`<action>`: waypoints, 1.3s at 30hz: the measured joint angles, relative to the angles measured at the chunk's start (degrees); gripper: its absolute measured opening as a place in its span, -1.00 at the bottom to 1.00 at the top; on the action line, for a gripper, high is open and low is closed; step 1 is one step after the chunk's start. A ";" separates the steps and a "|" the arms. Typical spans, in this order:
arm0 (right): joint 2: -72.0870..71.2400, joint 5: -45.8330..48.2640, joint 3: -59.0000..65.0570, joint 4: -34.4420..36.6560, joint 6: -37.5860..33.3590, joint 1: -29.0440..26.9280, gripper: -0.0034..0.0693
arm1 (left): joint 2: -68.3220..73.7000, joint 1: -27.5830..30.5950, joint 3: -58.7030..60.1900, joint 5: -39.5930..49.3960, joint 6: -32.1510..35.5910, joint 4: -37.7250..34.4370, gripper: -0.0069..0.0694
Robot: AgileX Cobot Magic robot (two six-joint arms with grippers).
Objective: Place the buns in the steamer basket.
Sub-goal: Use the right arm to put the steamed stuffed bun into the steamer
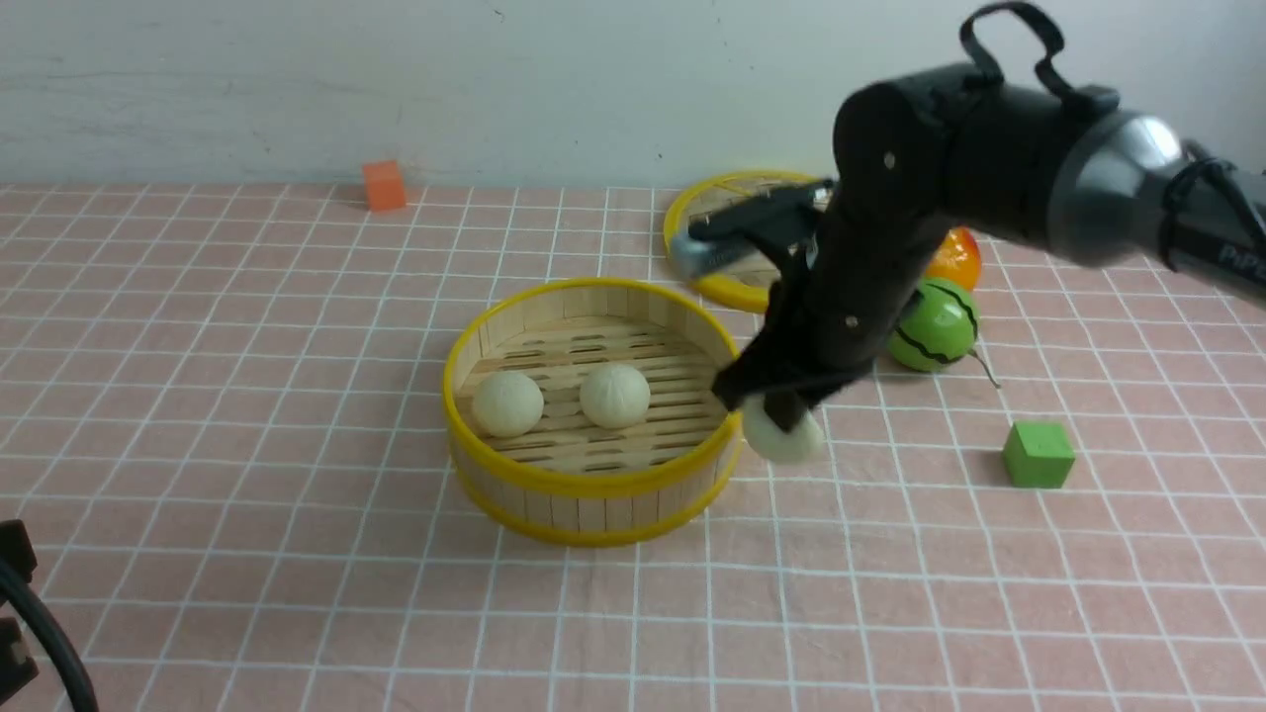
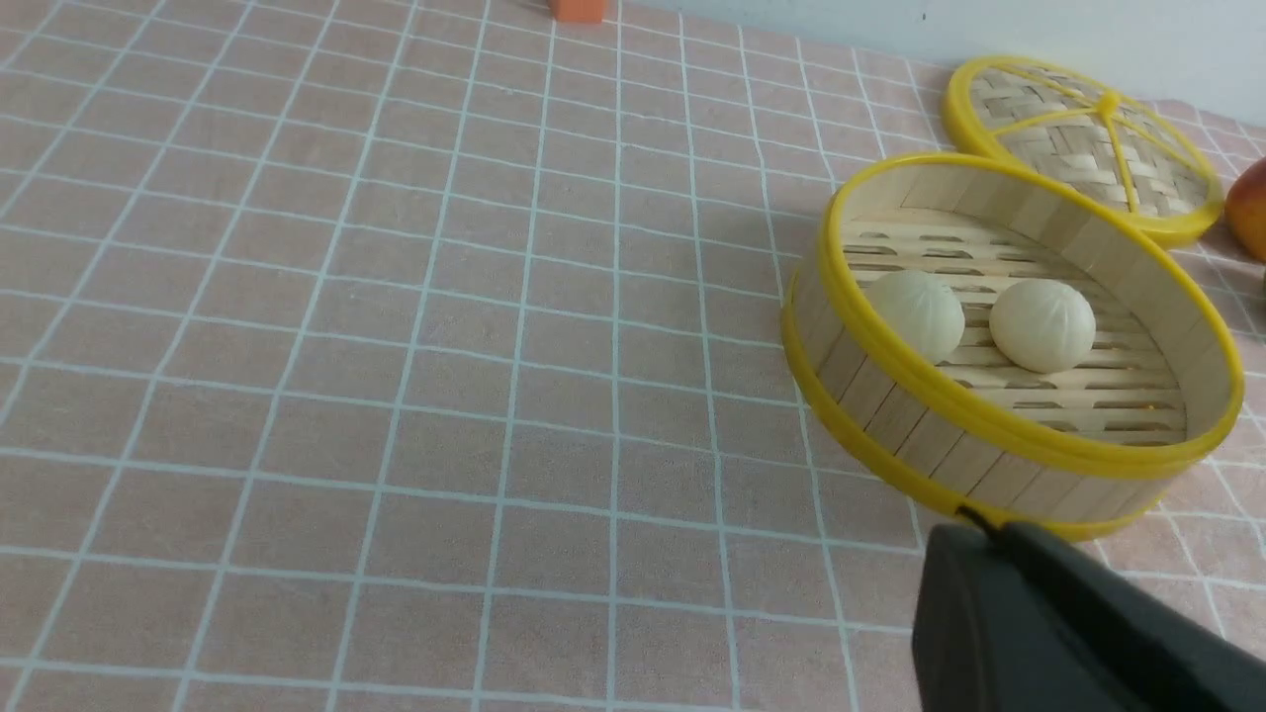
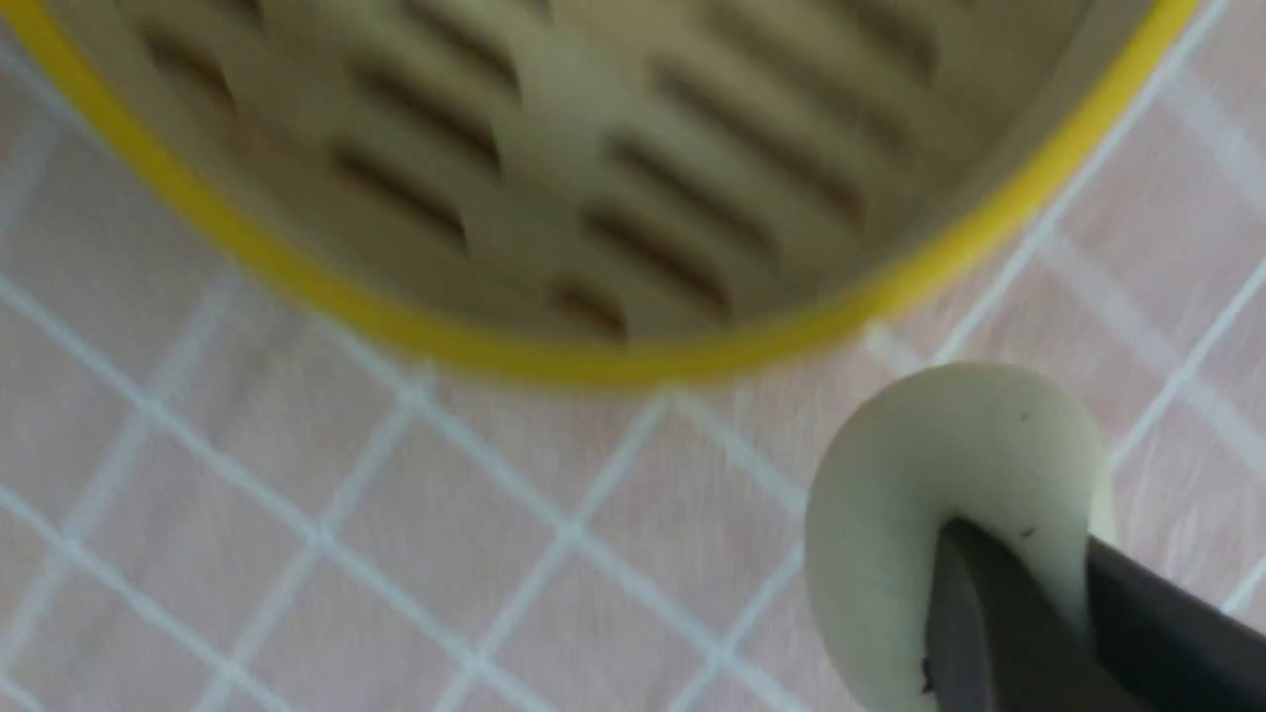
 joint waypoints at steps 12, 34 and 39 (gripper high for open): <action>13.85 -5.05 -13.09 0.98 -1.82 1.54 -0.85 | 0.00 0.00 0.00 -0.40 0.00 0.18 -0.85; 16.57 4.46 -25.42 -1.67 -1.14 1.54 0.10 | 0.00 0.00 0.00 1.03 0.00 0.18 -0.83; 17.78 5.11 -25.54 -1.89 -1.14 1.54 0.09 | 0.00 0.00 0.00 1.14 0.00 0.18 -0.83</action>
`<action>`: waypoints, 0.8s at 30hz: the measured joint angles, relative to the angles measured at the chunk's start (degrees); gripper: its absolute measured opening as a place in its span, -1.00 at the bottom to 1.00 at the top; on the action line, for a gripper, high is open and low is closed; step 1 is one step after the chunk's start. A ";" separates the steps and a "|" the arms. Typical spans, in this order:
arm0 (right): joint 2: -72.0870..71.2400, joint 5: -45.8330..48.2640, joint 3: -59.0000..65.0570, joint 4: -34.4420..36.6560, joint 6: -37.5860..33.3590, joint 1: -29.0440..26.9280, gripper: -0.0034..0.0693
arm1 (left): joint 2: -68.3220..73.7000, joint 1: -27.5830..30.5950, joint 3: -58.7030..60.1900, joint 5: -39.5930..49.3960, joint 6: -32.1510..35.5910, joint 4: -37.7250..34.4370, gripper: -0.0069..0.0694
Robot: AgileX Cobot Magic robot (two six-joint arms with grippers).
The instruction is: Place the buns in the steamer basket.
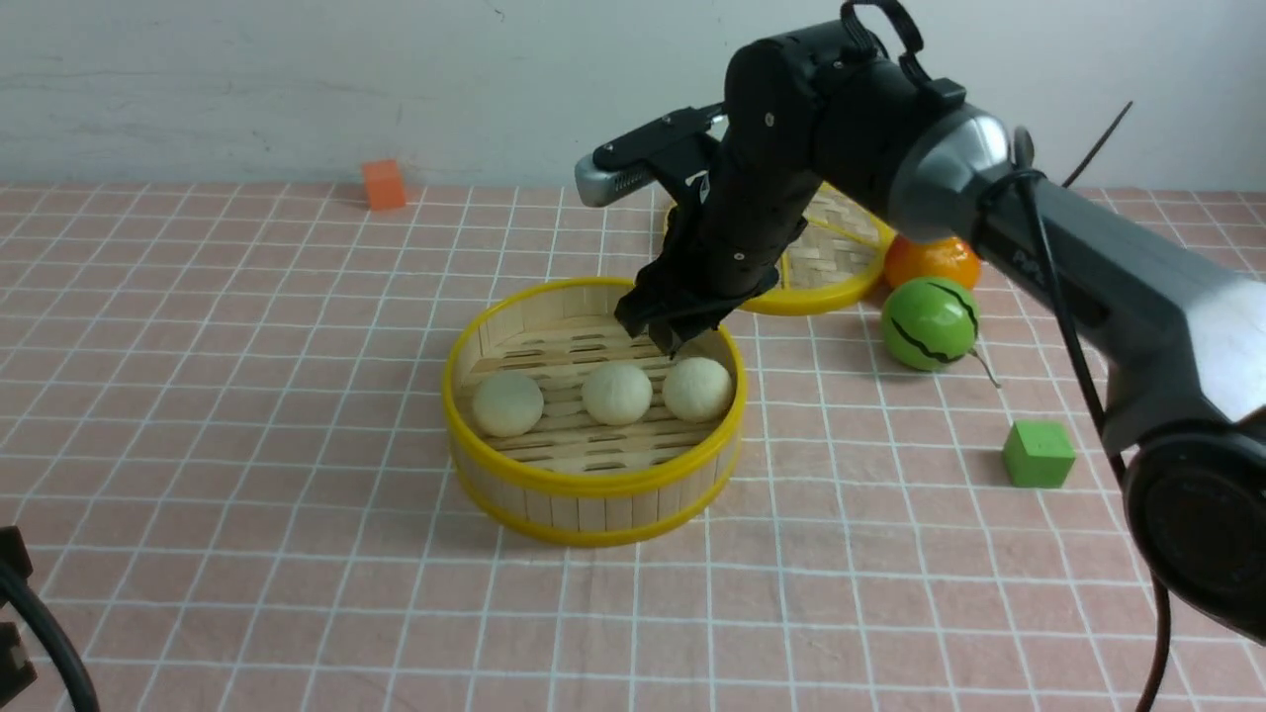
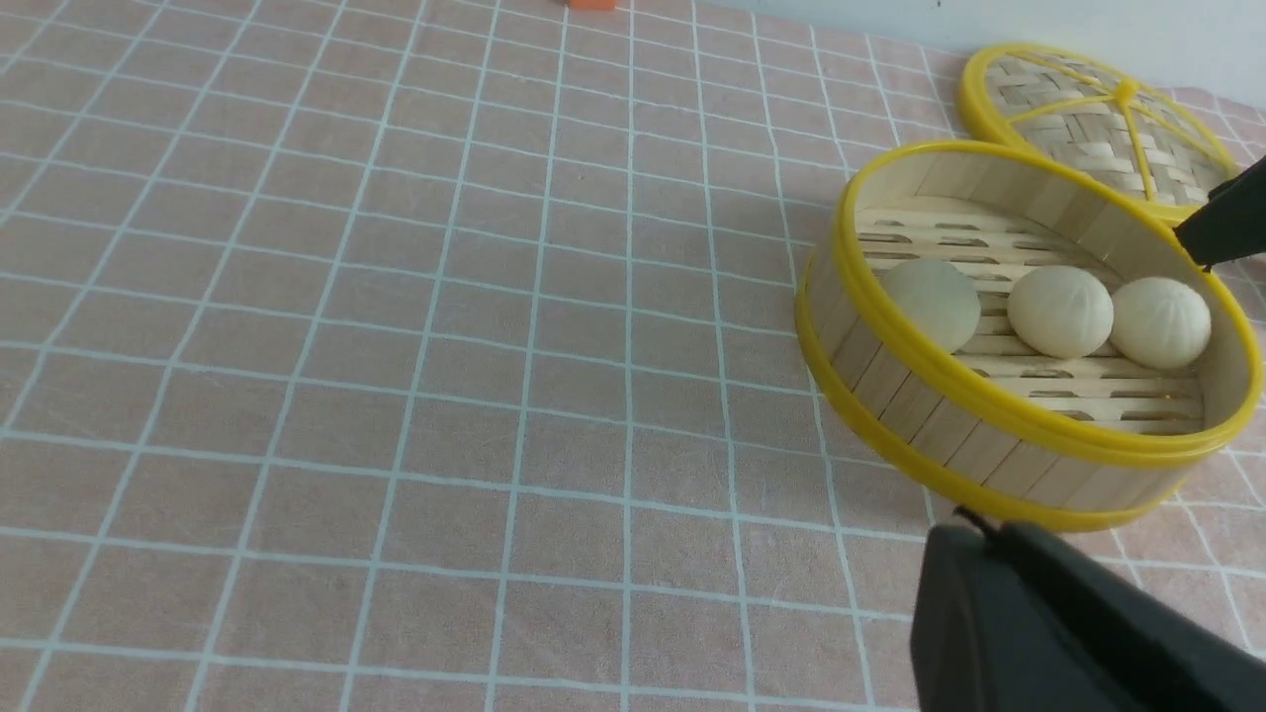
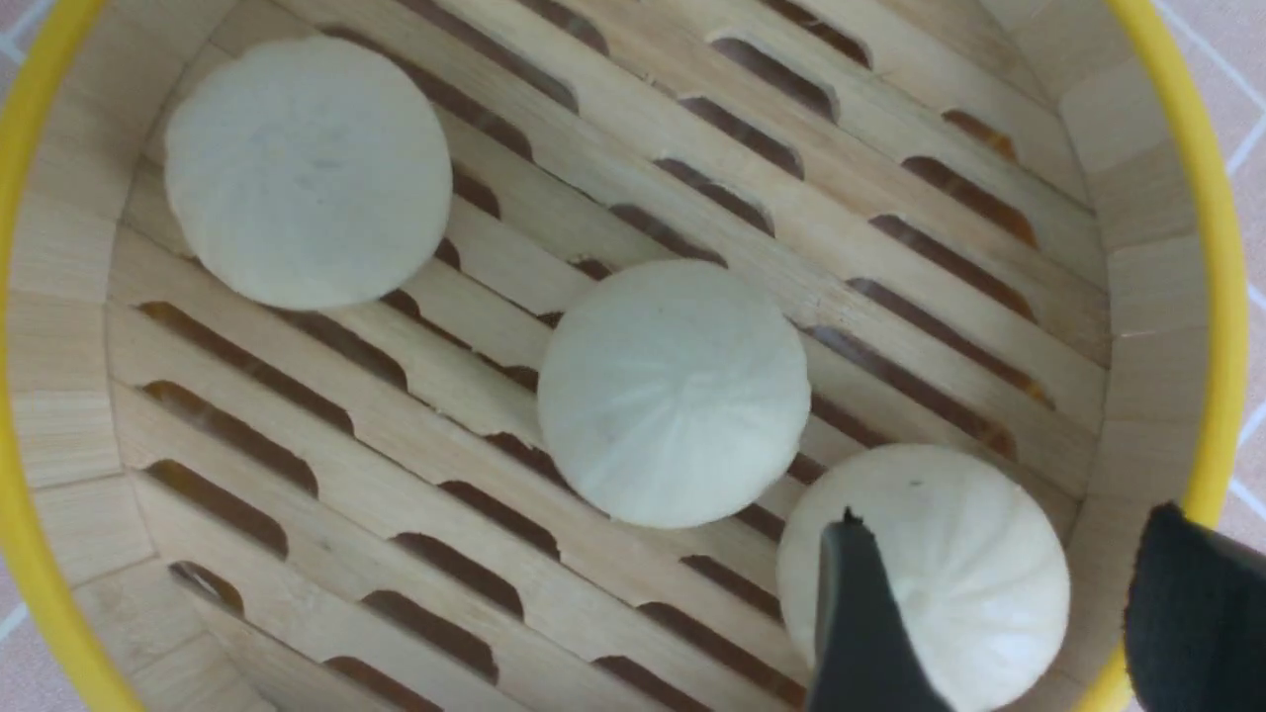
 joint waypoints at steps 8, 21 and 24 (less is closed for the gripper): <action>1.33 -1.00 0.00 2.61 1.20 0.07 0.07 | 0.00 0.00 0.00 0.00 0.00 0.00 -0.81; -2.26 5.44 -0.60 2.27 0.18 0.87 -0.13 | -6.50 0.00 -0.69 -3.93 2.68 -2.82 -0.81; -9.08 6.85 -0.66 0.70 -2.69 0.93 -0.20 | -13.10 0.00 1.45 -10.59 5.70 -2.86 -0.81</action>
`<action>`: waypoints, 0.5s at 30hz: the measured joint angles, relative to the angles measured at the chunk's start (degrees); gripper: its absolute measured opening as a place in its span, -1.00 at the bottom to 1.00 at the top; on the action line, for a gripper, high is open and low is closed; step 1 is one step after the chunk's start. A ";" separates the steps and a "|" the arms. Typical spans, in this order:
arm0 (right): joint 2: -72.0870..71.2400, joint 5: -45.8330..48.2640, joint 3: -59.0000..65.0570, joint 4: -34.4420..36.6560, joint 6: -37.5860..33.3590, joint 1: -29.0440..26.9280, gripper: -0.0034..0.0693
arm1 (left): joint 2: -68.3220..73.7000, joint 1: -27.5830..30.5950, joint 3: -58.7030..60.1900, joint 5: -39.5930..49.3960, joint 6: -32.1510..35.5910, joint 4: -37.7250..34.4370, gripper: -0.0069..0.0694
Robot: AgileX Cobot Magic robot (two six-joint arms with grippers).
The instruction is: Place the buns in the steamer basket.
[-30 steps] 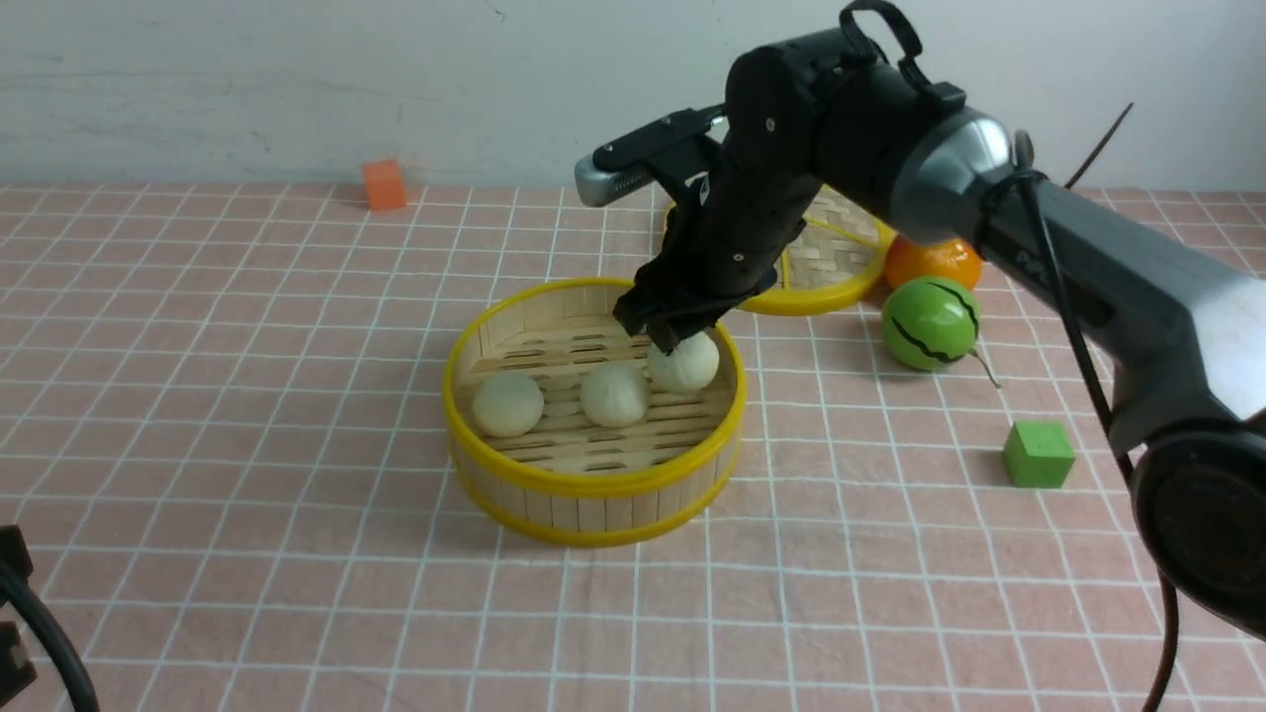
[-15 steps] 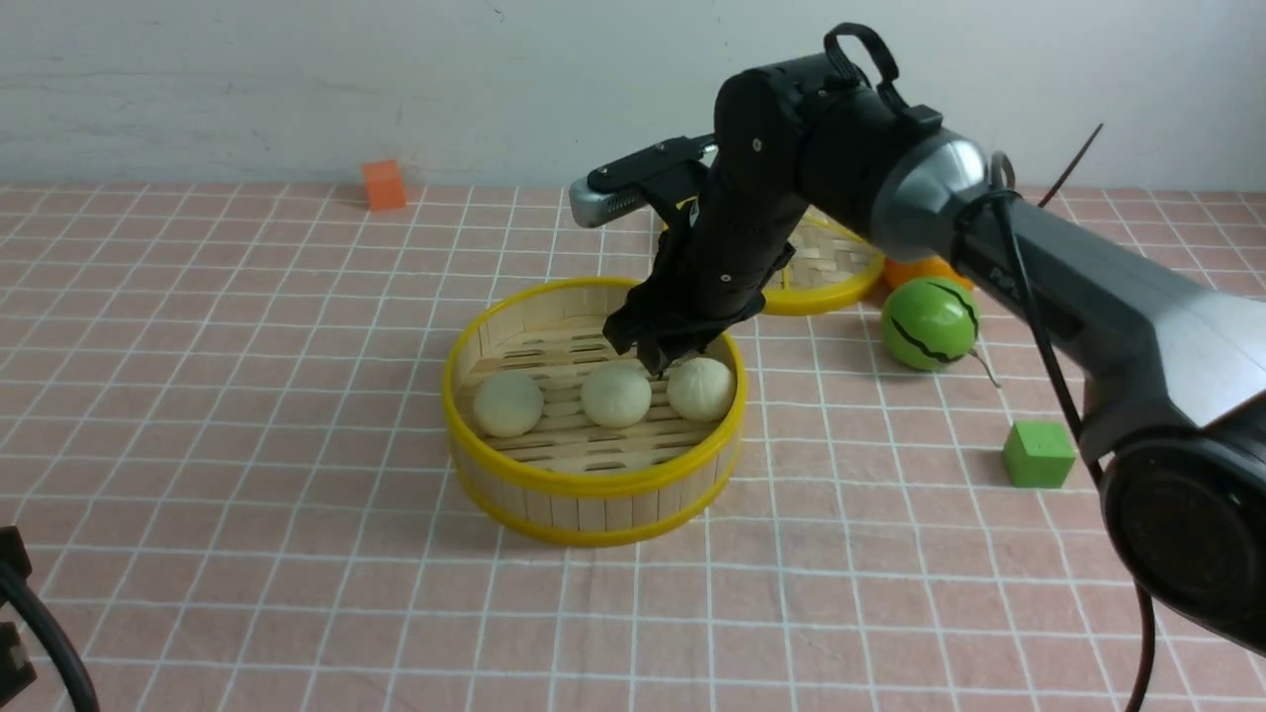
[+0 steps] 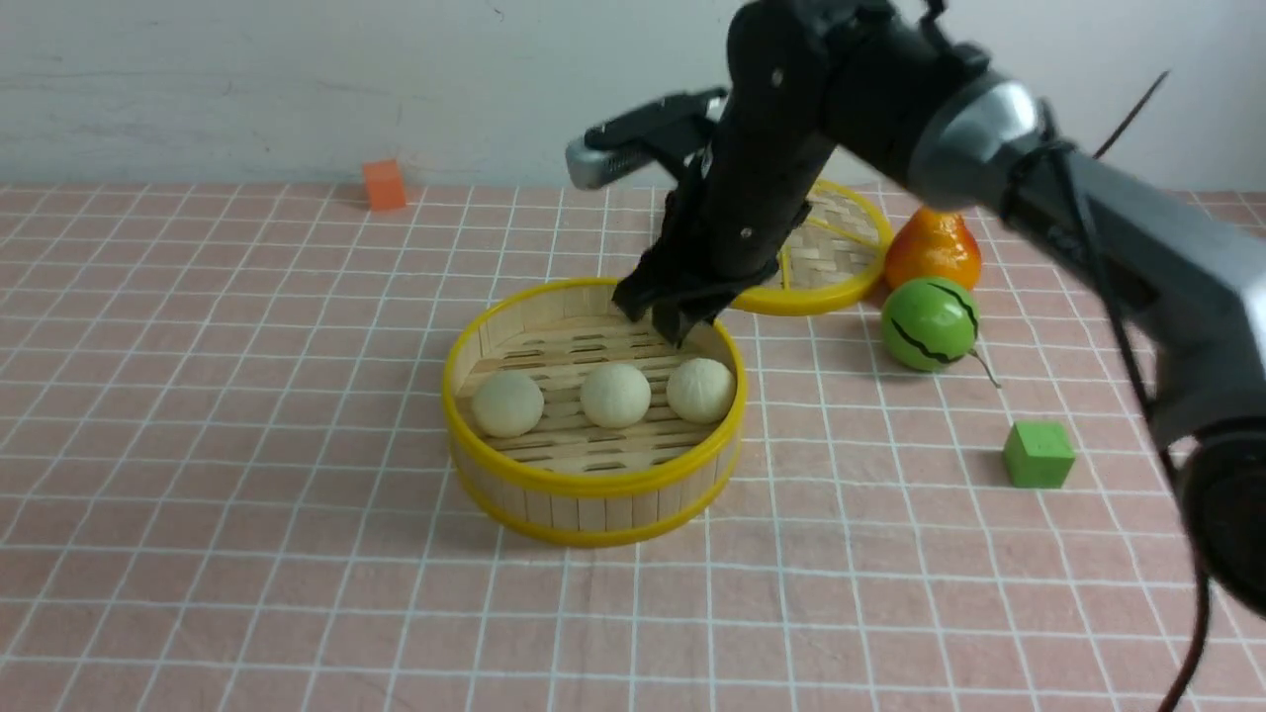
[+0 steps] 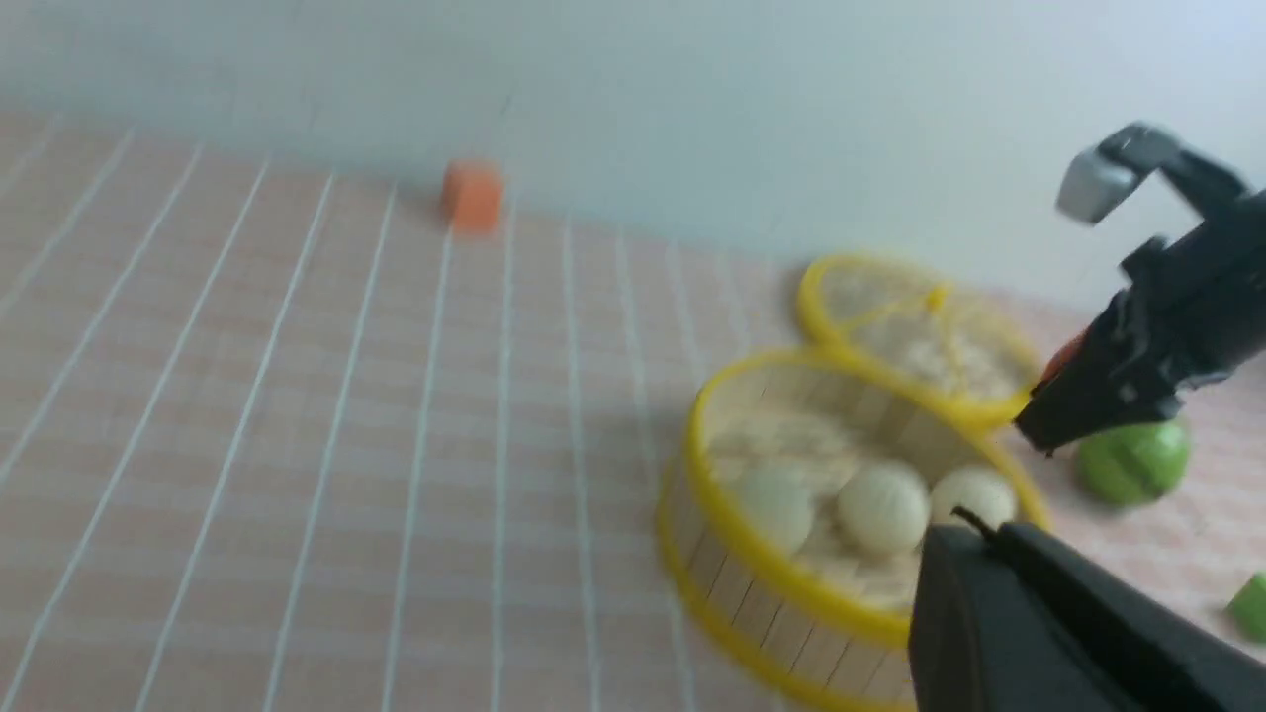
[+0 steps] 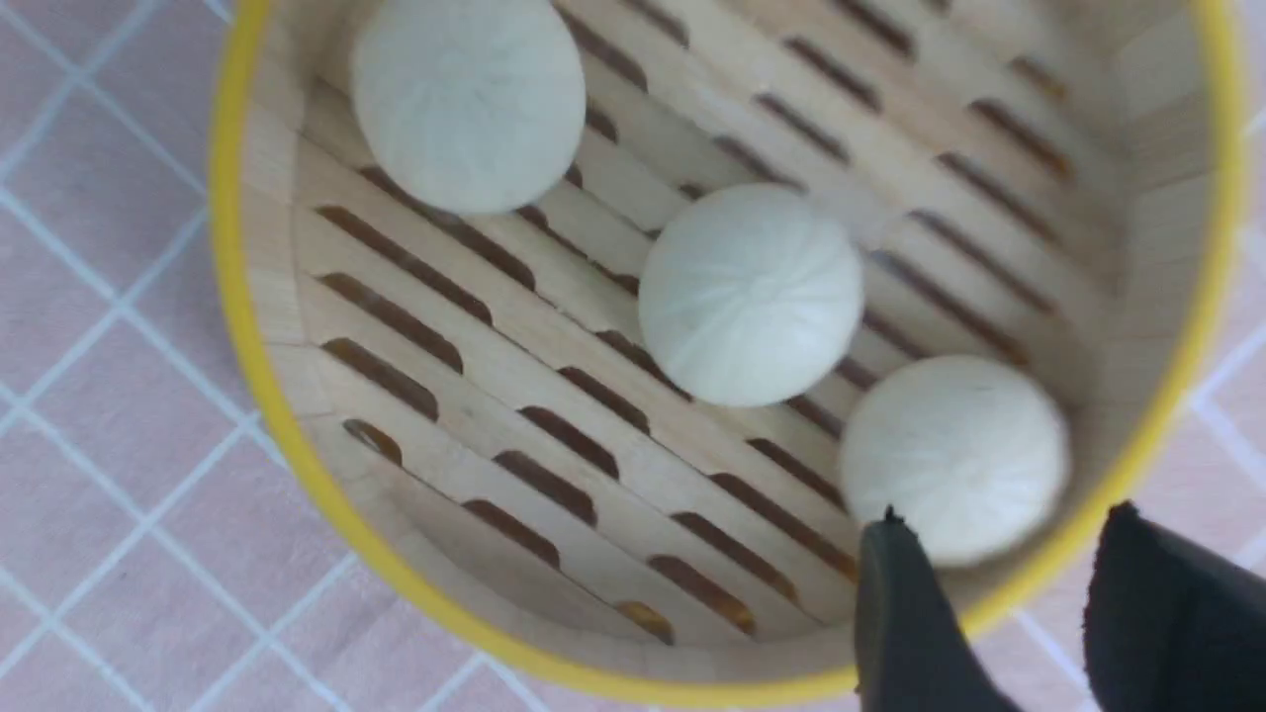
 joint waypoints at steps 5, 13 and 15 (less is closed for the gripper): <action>-15.93 0.41 2.49 -5.28 0.06 0.00 -0.53 | -9.03 0.00 6.78 -5.07 1.19 0.13 -0.81; -38.86 -7.25 22.56 -12.73 2.96 0.00 -0.96 | -11.48 0.00 8.66 -8.60 1.39 3.31 -0.81; -46.62 -15.23 32.33 -12.18 3.78 0.00 -0.94 | -11.48 0.00 8.66 -8.68 1.39 3.36 -0.83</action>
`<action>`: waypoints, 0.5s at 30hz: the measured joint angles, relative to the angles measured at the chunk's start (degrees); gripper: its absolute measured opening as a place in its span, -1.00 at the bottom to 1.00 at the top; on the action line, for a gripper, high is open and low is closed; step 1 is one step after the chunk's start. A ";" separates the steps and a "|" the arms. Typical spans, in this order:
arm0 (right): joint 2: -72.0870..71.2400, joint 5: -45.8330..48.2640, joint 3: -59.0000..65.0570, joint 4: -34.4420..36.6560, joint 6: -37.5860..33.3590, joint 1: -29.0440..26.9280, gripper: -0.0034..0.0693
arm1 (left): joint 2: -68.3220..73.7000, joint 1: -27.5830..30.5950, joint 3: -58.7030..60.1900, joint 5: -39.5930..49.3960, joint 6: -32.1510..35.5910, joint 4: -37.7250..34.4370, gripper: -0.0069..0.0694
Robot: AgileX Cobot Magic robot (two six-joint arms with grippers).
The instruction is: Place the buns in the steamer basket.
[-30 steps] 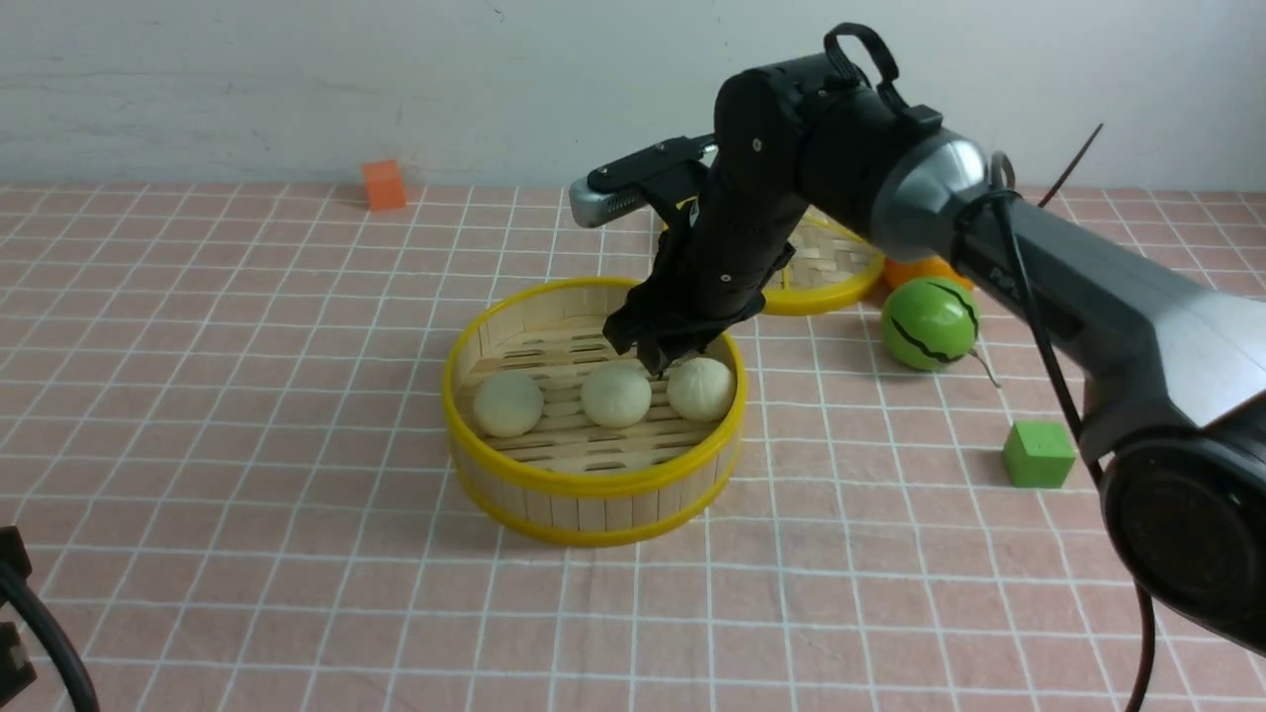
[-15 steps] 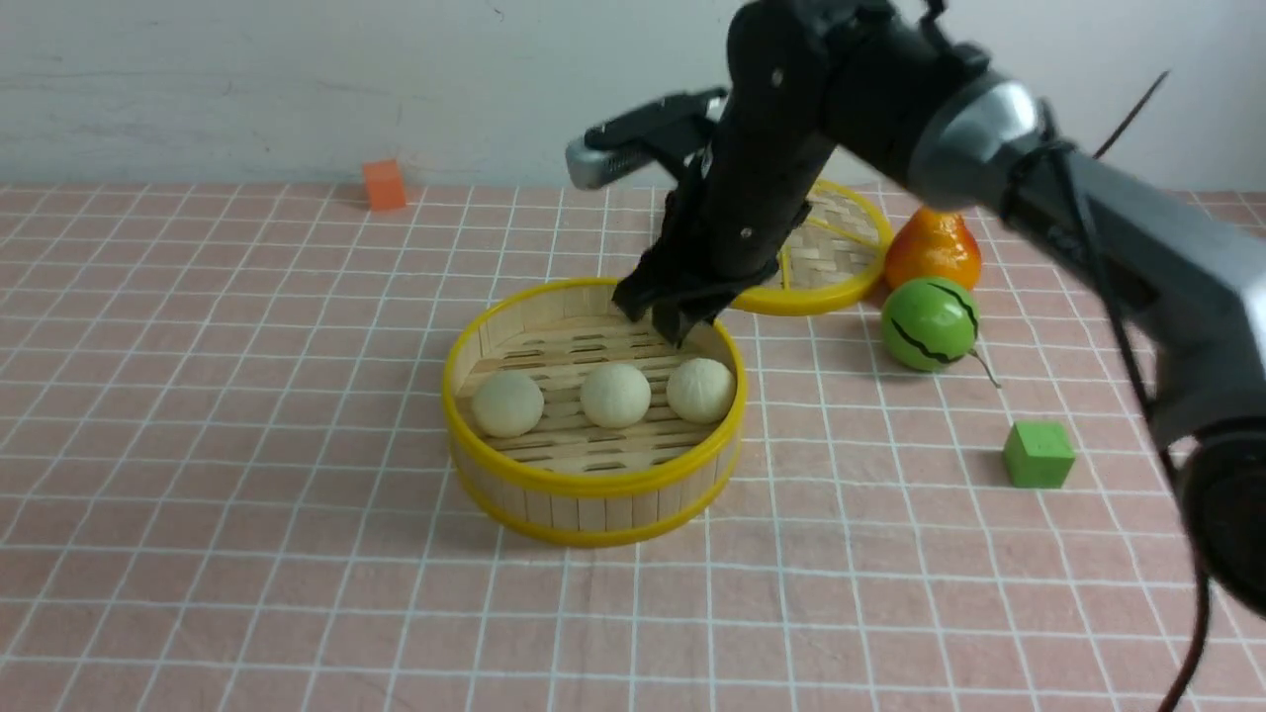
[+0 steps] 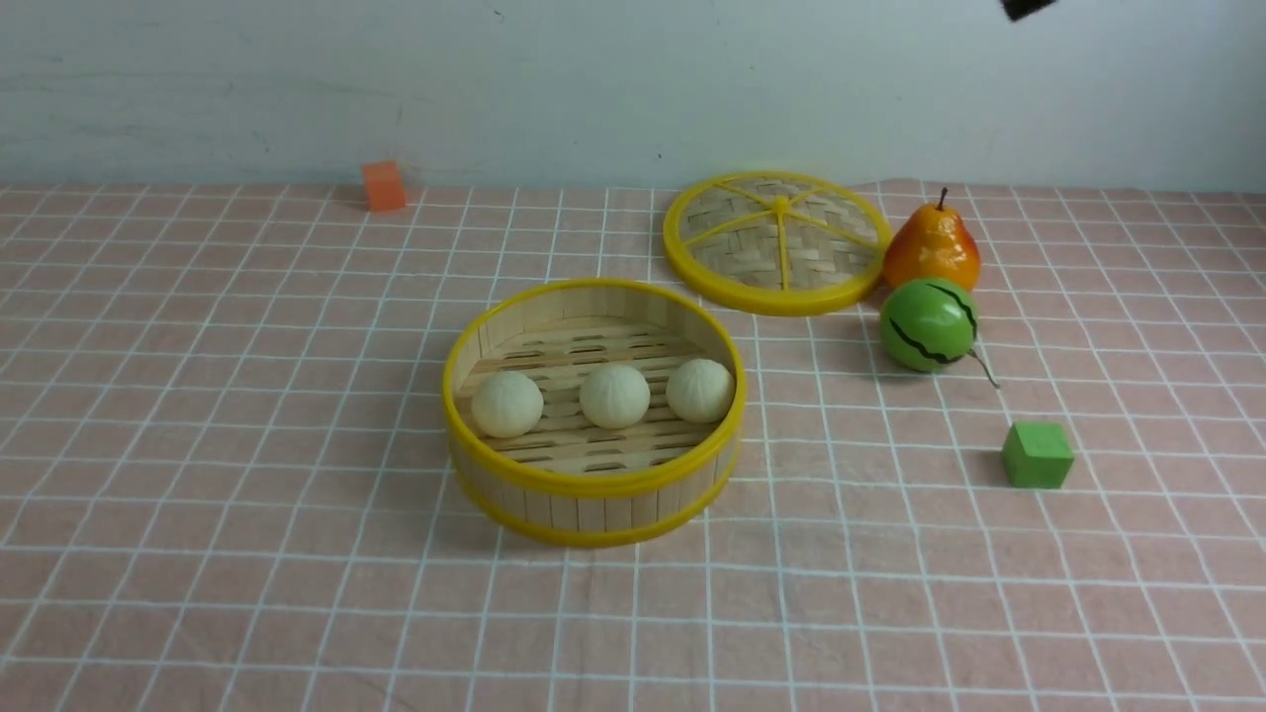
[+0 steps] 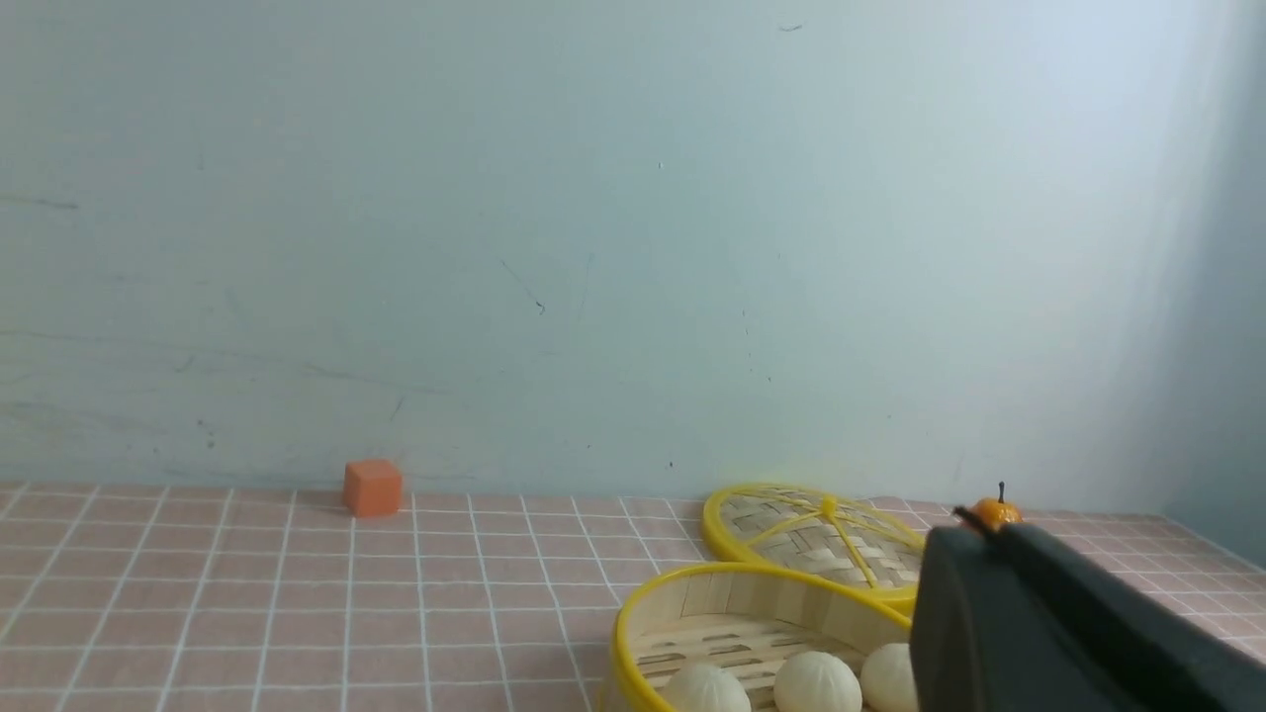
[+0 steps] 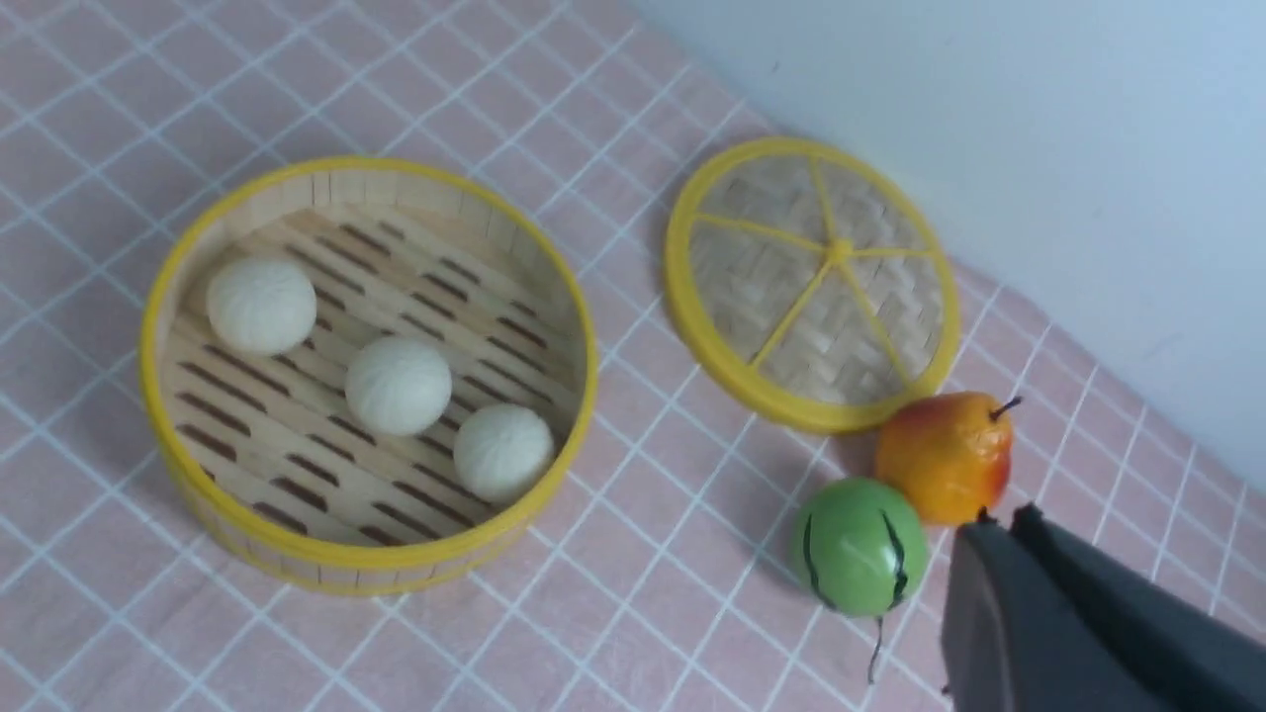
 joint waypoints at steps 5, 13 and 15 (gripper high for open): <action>-17.29 -22.34 25.22 6.72 2.08 0.00 -0.92 | 0.00 0.00 0.00 0.00 0.00 0.00 -0.85; -48.24 -56.37 72.10 12.13 7.71 0.11 -0.92 | 0.00 0.00 0.00 0.00 0.07 0.00 -0.85; -53.79 -63.28 82.83 12.84 7.95 0.11 -0.92 | 0.00 0.00 0.00 0.00 0.19 0.19 -0.85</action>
